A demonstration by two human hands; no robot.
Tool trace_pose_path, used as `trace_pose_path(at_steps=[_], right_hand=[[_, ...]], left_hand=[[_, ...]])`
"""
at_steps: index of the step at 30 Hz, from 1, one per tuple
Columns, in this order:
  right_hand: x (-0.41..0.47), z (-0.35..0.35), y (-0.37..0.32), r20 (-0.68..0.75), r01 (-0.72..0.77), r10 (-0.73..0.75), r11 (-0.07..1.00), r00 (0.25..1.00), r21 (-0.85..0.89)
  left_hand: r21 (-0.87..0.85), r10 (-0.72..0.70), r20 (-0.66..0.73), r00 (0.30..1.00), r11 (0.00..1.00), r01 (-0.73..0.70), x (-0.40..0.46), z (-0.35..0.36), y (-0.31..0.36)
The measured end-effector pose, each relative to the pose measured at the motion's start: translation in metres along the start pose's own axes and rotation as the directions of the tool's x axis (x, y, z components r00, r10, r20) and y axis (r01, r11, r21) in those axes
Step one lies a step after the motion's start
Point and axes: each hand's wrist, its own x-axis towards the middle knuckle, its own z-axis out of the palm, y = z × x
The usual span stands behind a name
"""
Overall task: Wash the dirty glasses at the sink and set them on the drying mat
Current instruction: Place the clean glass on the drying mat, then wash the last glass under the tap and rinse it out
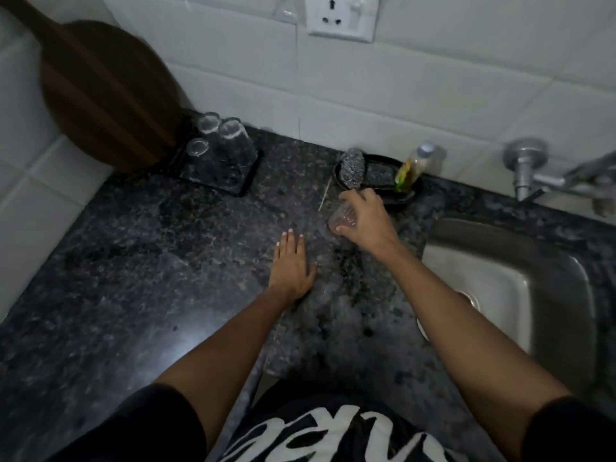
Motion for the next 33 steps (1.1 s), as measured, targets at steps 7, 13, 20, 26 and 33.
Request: trace_pose_path(at_steps=[7,13,20,26,33], right_hand=[[-0.089,-0.040,0.065,-0.129,-0.169,0.208,0.951,0.970,0.260],[-0.172,-0.107,0.139,-0.314,-0.178,0.284,0.928,0.906,0.326],[-0.208,-0.180,0.211,-0.439,-0.173,0.294,0.940,0.849,0.295],[-0.198,-0.228,0.235,-0.482,-0.142,0.249,0.958,0.840,0.249],[-0.175,-0.255,0.245,-0.432,-0.142,0.210,0.973,0.877,0.184]], left_hand=[[-0.103,0.205,-0.152,0.967,0.969,-0.222,-0.007,0.004,0.063],[-0.238,0.302,-0.186,0.935,0.909,-0.341,-0.001,0.028,0.196],[-0.453,0.225,-0.241,0.944,0.834,-0.314,0.018,0.010,0.346],[-0.570,0.099,-0.216,0.971,0.795,-0.208,0.050,-0.020,0.414],[-0.601,-0.008,-0.204,0.979,0.790,-0.119,0.090,-0.030,0.442]])
